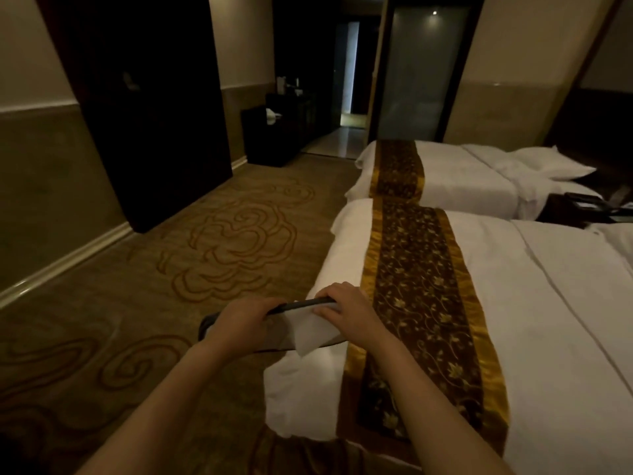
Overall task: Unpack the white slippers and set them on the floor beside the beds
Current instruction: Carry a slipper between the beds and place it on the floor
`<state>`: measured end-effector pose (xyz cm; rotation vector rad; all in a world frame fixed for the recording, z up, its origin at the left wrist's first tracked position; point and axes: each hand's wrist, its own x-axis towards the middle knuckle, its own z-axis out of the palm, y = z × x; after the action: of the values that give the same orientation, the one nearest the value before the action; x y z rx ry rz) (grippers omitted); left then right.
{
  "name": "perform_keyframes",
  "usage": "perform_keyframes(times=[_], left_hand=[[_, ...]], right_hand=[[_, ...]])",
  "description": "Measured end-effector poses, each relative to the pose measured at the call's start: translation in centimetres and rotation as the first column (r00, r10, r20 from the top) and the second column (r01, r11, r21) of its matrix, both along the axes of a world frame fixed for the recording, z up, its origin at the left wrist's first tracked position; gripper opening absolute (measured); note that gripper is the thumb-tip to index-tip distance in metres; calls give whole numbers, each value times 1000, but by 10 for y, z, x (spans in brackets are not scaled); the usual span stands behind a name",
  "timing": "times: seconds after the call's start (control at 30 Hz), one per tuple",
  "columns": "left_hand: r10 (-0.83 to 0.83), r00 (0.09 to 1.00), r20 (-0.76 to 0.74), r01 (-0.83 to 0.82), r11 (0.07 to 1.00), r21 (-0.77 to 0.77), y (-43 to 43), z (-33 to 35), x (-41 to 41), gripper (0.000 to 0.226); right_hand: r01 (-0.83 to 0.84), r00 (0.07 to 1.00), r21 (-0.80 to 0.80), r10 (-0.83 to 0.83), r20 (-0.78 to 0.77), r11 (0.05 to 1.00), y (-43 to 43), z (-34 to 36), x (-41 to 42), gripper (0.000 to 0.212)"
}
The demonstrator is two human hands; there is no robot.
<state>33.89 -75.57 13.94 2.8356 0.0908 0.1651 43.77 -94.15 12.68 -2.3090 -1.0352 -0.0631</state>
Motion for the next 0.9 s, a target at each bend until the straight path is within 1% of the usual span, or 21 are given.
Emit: perform_keyframes(times=[0.07,0.17,0.27,0.47,0.57,0.73,0.83,0.9], left_hand=[[15,1000,10,-14,1000,-21,23,2,12,43],[35,999,5,-34,996,-81,59,2,36,56],[58,998,4,-57,993,-107,99,-6,71,43],[92,995,-37,-95,992,-80,194,-15,159,41],[126,987,-99,-135,986,-94,239,-12,196,41],[178,970,-164,-198,973,-117,306,-12,253,33],[208,970,-129,-225,964,-141,333,-16,284,30],[229,968,-105,-245,952,-182,359,-24,314,30]], right_hand=[[-18,1000,-14,18,-1,1000,25,6,17,22],[-38,999,-32,39,15,999,64,10,47,22],[-58,998,-44,59,22,997,106,6,87,20],[-124,992,-4,124,10,992,205,-10,182,20],[-160,987,-19,161,6,987,256,-12,227,22],[-203,978,-71,206,34,977,333,-8,291,23],[-186,978,-93,194,80,978,361,-9,320,24],[-124,985,-67,131,113,990,389,-16,348,25]])
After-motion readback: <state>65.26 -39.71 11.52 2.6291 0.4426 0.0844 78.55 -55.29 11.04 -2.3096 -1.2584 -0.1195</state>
